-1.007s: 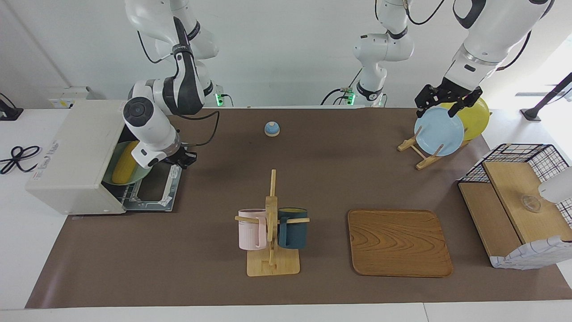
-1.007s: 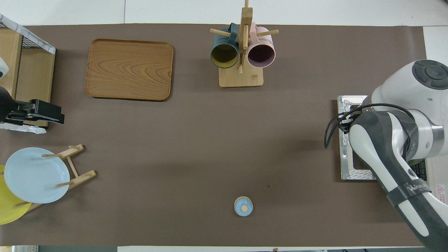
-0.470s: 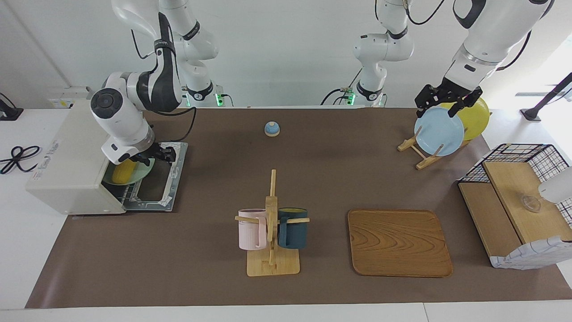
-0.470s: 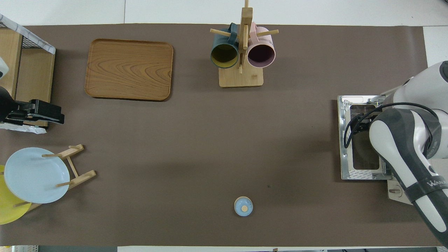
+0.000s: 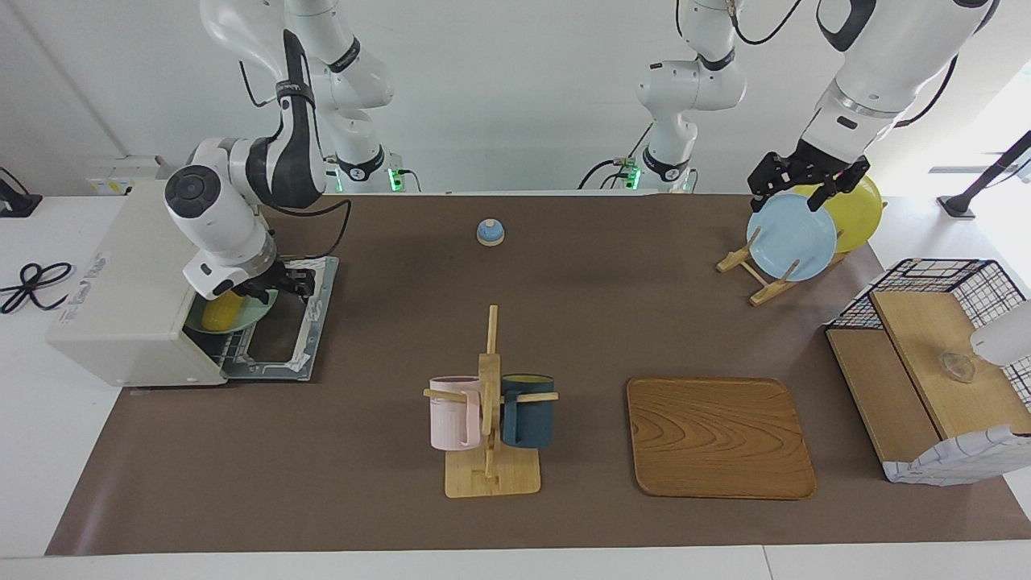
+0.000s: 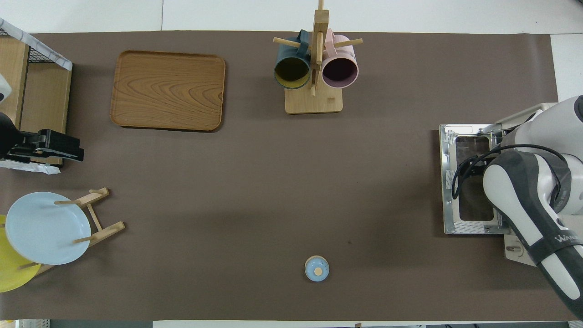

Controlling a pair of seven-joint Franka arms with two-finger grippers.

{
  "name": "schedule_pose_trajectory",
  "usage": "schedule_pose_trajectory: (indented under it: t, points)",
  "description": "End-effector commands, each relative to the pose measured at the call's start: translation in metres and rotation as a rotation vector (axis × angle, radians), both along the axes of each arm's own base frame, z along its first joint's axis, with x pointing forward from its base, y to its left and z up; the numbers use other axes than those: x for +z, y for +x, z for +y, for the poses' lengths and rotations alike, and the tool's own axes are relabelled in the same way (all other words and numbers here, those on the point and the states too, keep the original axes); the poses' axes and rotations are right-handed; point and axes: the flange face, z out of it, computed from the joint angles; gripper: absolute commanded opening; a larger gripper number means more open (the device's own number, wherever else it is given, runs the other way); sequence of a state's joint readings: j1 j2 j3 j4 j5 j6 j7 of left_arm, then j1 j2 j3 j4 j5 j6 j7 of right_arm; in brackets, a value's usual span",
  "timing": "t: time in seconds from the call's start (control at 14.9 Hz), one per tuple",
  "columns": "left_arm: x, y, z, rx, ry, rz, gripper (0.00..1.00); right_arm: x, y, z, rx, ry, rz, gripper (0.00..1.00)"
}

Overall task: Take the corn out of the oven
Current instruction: 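Reach into the oven and grasp the green plate with the right gripper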

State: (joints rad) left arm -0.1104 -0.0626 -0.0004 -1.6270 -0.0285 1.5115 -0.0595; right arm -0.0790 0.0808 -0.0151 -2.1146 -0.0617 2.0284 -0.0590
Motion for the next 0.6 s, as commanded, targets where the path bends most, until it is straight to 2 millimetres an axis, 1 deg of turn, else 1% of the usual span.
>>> schedule_pose_trajectory:
  t: [0.0, 0.07, 0.13, 0.2, 0.27, 0.34, 0.47, 0.54]
  points:
    - [0.0023, -0.0039, -0.0041, -0.01, 0.016, -0.003, 1.0, 0.0007, -0.0165, -0.0088, 0.022, -0.001, -0.014, 0.64]
    - [0.0023, -0.0041, -0.0057, -0.013, 0.016, -0.003, 1.0, -0.001, -0.0178, -0.0126, 0.037, 0.002, -0.02, 0.5]
    - [0.0023, -0.0041, -0.0058, -0.013, 0.016, -0.003, 1.0, -0.0009, -0.0171, -0.0134, 0.057, 0.005, -0.028, 0.33]
    - [0.0023, -0.0041, -0.0058, -0.015, 0.016, -0.003, 1.0, -0.0008, -0.0169, -0.0134, 0.064, 0.005, -0.029, 0.2]
    - [0.0024, -0.0039, -0.0058, -0.015, 0.016, -0.004, 1.0, -0.0009, -0.017, -0.0126, 0.076, 0.007, -0.027, 0.02]
    - [0.0024, -0.0038, -0.005, -0.015, 0.016, -0.004, 1.0, -0.0015, -0.0174, -0.0126, 0.089, 0.01, -0.025, 0.0]
    - [0.0009, -0.0038, -0.0026, -0.018, 0.016, 0.0, 1.0, -0.0011, -0.0178, -0.0111, 0.104, 0.011, -0.021, 0.0]
    - [0.001, -0.0039, -0.0049, -0.019, 0.016, -0.001, 1.0, -0.0007, -0.0179, -0.0059, 0.12, 0.005, -0.016, 0.0]
